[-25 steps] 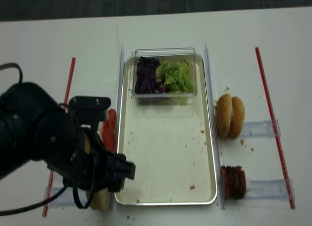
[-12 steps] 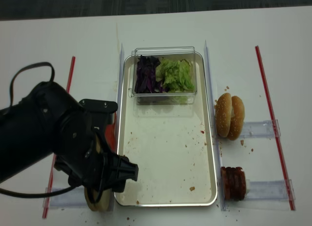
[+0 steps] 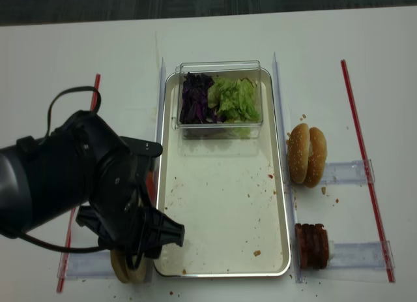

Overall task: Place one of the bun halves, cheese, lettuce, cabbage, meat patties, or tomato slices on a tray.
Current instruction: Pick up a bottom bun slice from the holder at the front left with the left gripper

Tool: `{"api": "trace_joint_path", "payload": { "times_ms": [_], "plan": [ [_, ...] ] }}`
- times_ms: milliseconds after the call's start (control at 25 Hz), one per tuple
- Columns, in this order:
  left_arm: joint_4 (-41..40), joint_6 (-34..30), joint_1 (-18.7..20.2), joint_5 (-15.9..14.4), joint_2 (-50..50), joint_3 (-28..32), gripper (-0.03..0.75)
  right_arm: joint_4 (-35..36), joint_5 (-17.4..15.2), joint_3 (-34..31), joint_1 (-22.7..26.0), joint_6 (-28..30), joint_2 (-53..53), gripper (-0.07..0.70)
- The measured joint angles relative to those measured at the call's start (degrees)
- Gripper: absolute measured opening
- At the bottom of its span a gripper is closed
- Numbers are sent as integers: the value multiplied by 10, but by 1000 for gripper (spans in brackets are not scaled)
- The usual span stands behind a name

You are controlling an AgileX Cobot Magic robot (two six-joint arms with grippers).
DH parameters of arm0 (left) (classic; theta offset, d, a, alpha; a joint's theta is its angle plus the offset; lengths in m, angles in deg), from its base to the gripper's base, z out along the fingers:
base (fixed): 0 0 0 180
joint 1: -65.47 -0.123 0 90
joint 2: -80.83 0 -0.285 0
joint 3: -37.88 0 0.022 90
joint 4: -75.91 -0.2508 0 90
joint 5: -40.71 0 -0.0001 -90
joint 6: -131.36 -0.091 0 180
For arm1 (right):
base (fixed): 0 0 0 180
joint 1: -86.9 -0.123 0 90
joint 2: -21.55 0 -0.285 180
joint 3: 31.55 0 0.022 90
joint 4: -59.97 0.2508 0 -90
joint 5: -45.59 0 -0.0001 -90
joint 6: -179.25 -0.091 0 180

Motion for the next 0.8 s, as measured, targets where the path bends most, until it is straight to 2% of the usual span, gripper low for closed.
{"api": "trace_joint_path", "payload": {
  "times_ms": [400,560,800],
  "plan": [
    [-18,1,0,-8,0,0,174,0,0,0,0,0,0,580],
    [-20,1,0,-9,0,0,138,0,0,0,0,0,0,580],
    [-20,2,0,-11,0,0,126,0,0,0,0,0,0,580]
  ]
}}
